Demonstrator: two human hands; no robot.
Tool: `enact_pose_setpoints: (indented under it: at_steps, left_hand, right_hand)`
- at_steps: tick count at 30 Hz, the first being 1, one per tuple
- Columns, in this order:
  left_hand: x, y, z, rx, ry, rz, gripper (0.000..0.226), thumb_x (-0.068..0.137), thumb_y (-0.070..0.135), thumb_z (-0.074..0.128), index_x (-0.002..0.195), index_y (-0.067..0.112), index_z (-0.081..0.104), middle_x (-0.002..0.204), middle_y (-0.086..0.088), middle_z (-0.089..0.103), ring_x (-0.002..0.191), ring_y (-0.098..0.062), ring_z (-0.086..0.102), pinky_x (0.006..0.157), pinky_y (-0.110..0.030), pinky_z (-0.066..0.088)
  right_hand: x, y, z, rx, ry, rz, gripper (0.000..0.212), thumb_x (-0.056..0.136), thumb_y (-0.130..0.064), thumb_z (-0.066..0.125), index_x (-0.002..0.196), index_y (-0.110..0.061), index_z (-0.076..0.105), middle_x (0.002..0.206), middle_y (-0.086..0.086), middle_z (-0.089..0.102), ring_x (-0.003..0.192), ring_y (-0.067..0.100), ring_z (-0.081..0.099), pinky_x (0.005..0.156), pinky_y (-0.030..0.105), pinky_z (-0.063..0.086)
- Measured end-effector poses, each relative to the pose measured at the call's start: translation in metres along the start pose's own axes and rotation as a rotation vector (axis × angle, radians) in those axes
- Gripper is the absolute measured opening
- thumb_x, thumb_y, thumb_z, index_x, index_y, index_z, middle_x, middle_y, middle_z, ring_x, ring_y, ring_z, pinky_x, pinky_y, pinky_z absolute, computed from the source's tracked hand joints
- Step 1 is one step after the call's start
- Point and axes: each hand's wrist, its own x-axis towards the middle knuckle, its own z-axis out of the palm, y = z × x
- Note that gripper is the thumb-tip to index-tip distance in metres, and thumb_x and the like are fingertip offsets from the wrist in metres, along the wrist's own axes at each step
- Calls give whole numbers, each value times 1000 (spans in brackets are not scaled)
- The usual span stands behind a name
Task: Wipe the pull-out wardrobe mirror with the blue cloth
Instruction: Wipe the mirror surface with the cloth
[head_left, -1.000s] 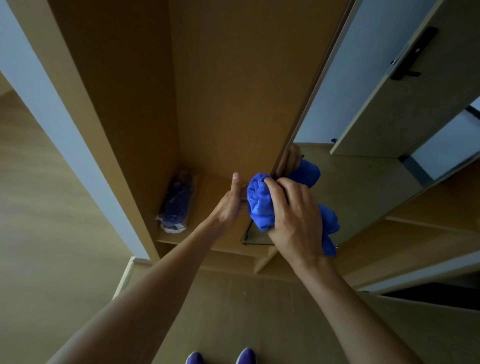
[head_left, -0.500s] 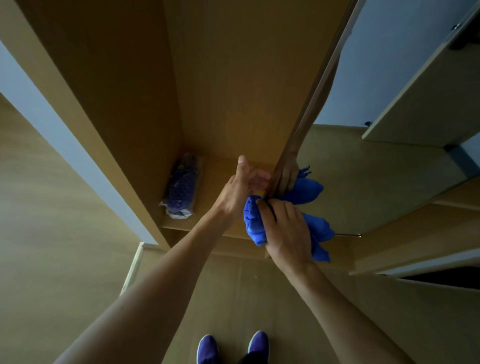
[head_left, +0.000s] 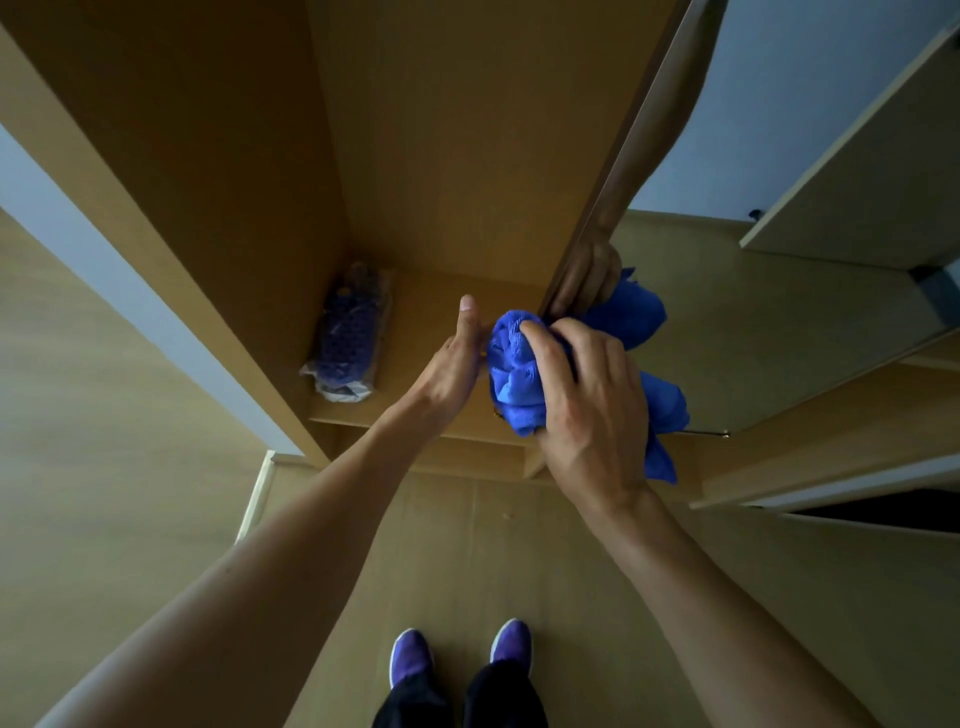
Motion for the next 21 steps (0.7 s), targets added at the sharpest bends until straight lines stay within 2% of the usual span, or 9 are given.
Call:
enact_pose_setpoints:
  at_steps: [3, 6, 10, 13, 18, 21]
  left_hand:
    - [8, -2, -1, 27, 37, -31, 72, 82, 84, 11, 80, 52, 75, 94, 18, 76, 104, -7, 67, 103, -36, 46]
    - [15, -4, -2, 85, -9, -14, 78, 92, 74, 5, 81, 44, 76, 96, 11, 74, 107, -12, 64, 105, -34, 43]
    - [21, -14, -6, 47, -31, 8, 81, 104, 57, 1, 98, 23, 75, 99, 5, 74, 101, -7, 67, 91, -16, 46]
    - [24, -24, -6, 29, -14, -1, 82, 105, 53, 1, 108, 12, 72, 108, -4, 72, 107, -14, 67, 94, -20, 47]
    - [28, -38, -6, 71, -24, -17, 83, 103, 58, 3, 112, 13, 71, 111, -4, 72, 110, -17, 66, 107, -35, 45]
    - [26, -50, -6, 140, -44, -60, 78, 100, 65, 4, 103, 28, 72, 108, 4, 72, 109, -11, 64, 105, -32, 44]
  right_hand:
    - [-10, 2, 20, -16, 9, -7, 39, 94, -7, 59, 133, -8, 63, 122, 15, 63, 101, 29, 57, 90, 41, 48]
    - [-25, 4, 44, -54, -26, -18, 38, 91, -9, 67, 130, -10, 65, 118, 14, 65, 95, 30, 59, 86, 41, 51]
    - [-42, 7, 71, -61, -118, -14, 59, 71, -7, 81, 128, -11, 65, 115, 14, 64, 93, 28, 55, 84, 43, 53]
    - [-49, 7, 86, -60, -204, -4, 70, 61, -7, 84, 128, -11, 64, 114, 13, 63, 90, 29, 58, 83, 43, 53]
    - [-55, 6, 95, -43, -310, -18, 66, 62, -7, 86, 125, -11, 66, 110, 11, 65, 88, 28, 62, 84, 42, 54]
    - [-57, 2, 85, -36, -220, 0, 57, 73, -9, 81, 128, -12, 66, 113, 12, 66, 87, 28, 62, 83, 41, 53]
